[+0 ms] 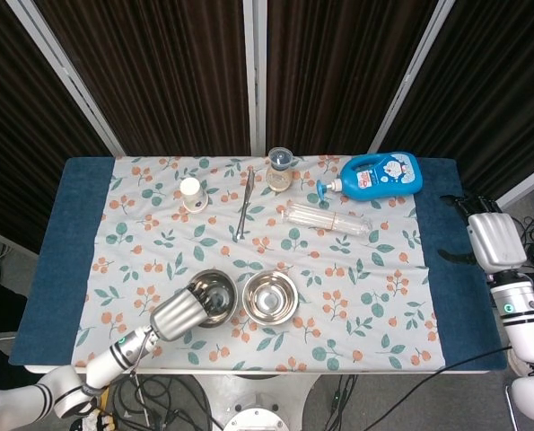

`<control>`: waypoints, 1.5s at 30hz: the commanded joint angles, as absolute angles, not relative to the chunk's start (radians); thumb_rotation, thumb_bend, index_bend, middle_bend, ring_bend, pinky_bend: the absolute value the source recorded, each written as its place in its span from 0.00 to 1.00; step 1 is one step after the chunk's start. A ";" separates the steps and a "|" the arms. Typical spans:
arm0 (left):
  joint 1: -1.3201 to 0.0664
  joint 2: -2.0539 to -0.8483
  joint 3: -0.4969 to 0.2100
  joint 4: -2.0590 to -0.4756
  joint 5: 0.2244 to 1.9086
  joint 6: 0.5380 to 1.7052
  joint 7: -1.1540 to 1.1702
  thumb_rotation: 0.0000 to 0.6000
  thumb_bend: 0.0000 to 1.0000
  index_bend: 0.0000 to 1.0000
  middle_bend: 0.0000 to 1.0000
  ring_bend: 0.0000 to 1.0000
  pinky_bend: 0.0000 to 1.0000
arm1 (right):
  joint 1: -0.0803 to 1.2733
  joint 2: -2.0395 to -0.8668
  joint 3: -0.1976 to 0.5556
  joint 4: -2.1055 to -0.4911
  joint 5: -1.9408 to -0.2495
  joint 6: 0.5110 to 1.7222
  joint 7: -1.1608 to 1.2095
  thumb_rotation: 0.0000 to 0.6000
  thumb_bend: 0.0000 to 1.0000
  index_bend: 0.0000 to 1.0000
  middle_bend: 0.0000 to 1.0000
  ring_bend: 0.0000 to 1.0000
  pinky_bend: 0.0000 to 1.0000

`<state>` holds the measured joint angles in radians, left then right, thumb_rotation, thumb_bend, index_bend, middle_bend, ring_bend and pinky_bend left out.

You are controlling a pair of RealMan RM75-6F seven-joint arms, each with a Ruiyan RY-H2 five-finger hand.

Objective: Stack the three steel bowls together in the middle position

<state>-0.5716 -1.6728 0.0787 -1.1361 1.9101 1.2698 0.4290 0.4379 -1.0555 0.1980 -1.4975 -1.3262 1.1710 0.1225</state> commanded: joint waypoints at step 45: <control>-0.424 -1.431 -0.014 -1.249 1.529 1.369 0.399 1.00 0.20 0.38 0.45 0.36 0.57 | 0.369 -1.125 0.148 -1.389 -1.412 1.234 0.230 1.00 0.00 0.20 0.27 0.10 0.16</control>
